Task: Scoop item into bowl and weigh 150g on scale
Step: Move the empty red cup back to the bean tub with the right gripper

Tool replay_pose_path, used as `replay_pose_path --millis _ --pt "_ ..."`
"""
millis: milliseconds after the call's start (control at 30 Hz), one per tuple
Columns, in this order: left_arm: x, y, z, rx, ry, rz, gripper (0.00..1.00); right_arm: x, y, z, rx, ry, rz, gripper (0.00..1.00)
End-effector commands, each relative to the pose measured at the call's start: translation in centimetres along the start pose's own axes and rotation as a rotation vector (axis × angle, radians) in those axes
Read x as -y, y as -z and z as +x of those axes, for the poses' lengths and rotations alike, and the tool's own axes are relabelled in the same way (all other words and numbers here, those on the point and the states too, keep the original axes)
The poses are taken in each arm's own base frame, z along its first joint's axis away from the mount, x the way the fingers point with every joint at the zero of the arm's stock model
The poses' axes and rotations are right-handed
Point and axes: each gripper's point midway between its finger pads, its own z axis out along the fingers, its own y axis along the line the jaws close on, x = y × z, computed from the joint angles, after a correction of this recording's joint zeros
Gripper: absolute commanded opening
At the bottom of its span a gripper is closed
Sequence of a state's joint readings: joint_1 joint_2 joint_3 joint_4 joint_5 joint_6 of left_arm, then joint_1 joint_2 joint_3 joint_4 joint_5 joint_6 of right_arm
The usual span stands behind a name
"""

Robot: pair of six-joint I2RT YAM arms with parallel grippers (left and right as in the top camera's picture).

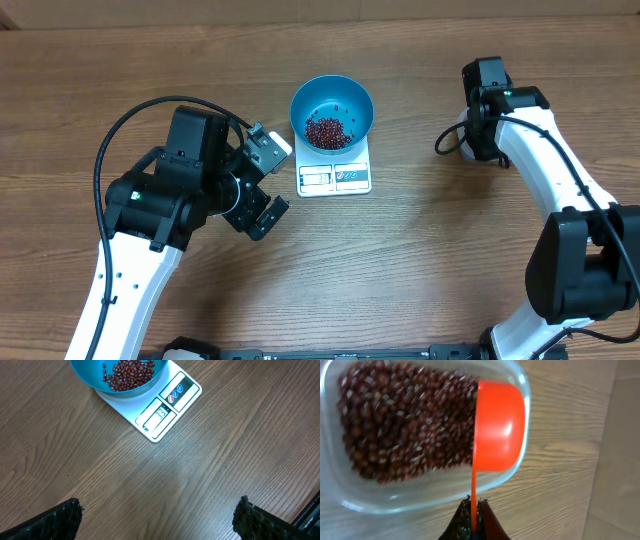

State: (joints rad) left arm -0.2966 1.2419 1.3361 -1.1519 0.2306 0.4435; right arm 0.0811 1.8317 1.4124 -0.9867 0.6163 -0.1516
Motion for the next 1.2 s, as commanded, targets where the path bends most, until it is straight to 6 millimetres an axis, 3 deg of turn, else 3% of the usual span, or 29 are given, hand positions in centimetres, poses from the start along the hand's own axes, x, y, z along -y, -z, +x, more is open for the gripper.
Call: replay_pose_path --millis 0,333,533,700,967,1167 --pt "-0.2 0.5 -0.7 0.024 0.006 -0.007 1.0 1.0 -1.0 -0.2 -0.006 -0.027 0.066 0.04" --pt "-0.2 0.5 -0.7 0.024 0.006 -0.007 1.0 0.3 -2.9 1.1 -0.078 -0.01 0.013 0.04" --pt "-0.2 0.5 -0.7 0.024 0.006 -0.007 1.0 -2.5 -4.5 2.4 -0.144 0.01 -0.155 0.04" --pt "-0.2 0.5 -0.7 0.024 0.006 -0.007 1.0 -4.8 -3.7 1.9 -0.127 -0.004 -0.303 0.04" --pt "-0.2 0.5 -0.7 0.024 0.006 -0.007 1.0 -7.3 -0.6 -0.3 -0.076 -0.051 -0.568 0.04" --pt "-0.2 0.5 -0.7 0.024 0.005 -0.007 1.0 -7.4 -0.4 0.4 -0.111 -0.104 -0.655 0.04"
